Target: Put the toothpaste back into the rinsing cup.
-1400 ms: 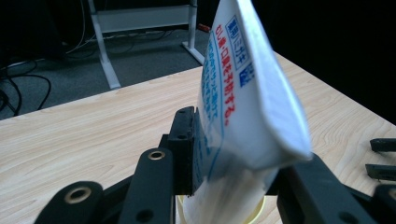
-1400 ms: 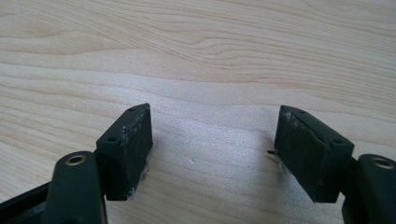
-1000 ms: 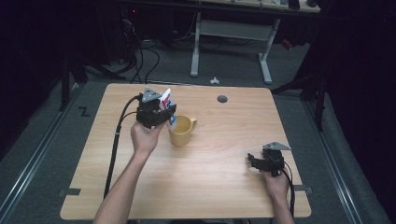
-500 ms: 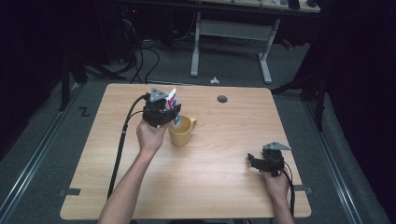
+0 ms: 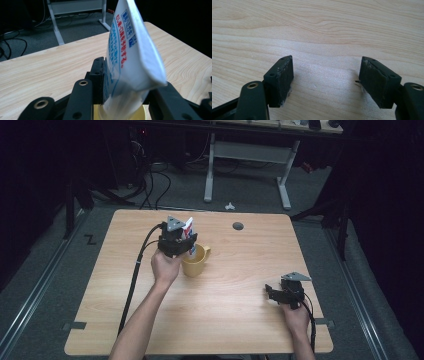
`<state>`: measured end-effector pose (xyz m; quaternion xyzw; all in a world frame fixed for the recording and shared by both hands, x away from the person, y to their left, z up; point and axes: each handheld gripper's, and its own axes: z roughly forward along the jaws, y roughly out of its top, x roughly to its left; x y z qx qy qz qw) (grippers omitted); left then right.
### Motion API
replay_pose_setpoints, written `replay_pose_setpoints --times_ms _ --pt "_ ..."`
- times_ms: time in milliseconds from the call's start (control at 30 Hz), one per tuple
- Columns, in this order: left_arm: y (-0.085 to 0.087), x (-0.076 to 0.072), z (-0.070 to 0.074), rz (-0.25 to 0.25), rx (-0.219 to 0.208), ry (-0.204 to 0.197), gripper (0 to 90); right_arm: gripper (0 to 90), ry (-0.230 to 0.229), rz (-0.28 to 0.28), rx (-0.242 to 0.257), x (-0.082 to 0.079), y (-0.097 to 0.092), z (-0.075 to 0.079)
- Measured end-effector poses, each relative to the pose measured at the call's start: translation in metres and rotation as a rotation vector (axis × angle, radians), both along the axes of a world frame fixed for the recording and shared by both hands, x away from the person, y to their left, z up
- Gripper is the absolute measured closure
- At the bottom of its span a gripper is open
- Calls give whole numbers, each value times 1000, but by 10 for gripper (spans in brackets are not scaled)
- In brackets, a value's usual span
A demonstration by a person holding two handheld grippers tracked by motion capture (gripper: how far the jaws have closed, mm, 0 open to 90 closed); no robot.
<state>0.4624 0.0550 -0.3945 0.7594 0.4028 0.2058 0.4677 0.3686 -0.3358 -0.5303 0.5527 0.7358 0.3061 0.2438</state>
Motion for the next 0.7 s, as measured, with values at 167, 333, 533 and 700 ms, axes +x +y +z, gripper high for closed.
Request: replay_pose_setpoints --times_ms 167,333,533,700 --pt "-3 1 -3 0 9 4 662 279 0 0 0 0 0 0" --pt "-7 2 -8 -5 15 4 661 279 0 2 0 0 0 0" --pt "-8 2 -15 -5 11 12 659 279 0 2 0 0 0 0" --pt "-12 4 -24 -7 37 24 657 279 0 1 0 0 0 0"
